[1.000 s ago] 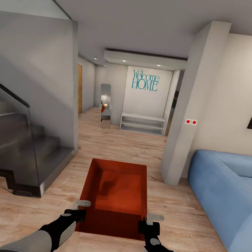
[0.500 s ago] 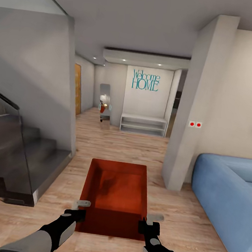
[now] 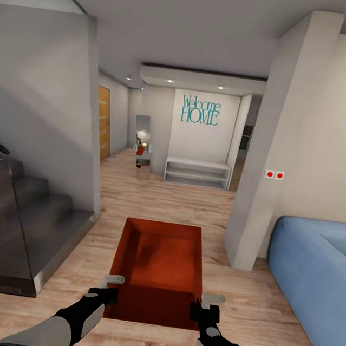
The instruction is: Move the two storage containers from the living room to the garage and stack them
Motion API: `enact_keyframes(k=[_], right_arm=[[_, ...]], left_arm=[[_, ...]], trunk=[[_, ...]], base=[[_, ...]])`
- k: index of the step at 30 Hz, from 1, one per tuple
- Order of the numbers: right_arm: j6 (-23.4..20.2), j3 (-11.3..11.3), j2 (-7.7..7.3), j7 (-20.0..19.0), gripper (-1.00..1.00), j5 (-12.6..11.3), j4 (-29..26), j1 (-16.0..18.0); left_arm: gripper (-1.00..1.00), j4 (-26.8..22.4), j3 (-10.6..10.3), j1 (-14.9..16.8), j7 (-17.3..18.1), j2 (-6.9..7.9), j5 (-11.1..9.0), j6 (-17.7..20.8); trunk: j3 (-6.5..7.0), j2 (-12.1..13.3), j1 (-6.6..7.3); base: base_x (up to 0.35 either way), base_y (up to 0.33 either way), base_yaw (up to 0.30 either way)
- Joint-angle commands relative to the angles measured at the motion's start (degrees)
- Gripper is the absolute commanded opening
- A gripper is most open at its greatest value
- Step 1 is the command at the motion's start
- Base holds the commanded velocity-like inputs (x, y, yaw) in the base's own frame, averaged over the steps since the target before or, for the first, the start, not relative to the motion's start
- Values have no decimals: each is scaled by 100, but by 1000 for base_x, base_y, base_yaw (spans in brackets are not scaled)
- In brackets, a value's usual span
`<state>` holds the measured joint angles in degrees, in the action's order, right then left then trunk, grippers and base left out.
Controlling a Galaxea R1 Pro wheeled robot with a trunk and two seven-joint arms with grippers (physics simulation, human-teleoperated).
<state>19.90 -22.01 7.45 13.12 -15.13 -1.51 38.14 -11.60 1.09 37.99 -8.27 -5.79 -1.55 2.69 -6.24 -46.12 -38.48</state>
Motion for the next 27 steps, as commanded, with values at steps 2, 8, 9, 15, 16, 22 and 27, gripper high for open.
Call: enact_keyframes(k=[2,8,9,15,16,22,27], right_arm=[[102,399,2,18,-100,19,-16,8],[102,399,5,18,-100,21,-16,6],[102,399,6,18,-100,22,-16,8],[93,399,2,19,-100,19,-16,9],[93,399,2,21,-100,19,-16,9],[93,399,10,20,-100,19,-16,9],[95,399,11,22,-100,19,-16,9]], left_arm=[[-100,0,111,-2,-140,95,23,31],[-100,0,111,-2,-140,95,23,30],[-100,0,111,-2,-140,95,23,32],[-100,0,111,-2,-140,95,23,30],[-100,0,111,-2,-140,95,23,30],[-100,0,111,-2,-140,95,23,30],[-100,0,111,-2,-140,95,23,30]], trunk=[[-9,-7,-4],[-9,-7,-4],[-9,-7,-4],[-9,-7,-4],[-9,-7,-4],[-9,-7,-4],[-9,-7,-4]], base=[[322,0,0],[322,0,0],[322,0,0],[322,0,0],[322,0,0],[322,0,0],[322,0,0]])
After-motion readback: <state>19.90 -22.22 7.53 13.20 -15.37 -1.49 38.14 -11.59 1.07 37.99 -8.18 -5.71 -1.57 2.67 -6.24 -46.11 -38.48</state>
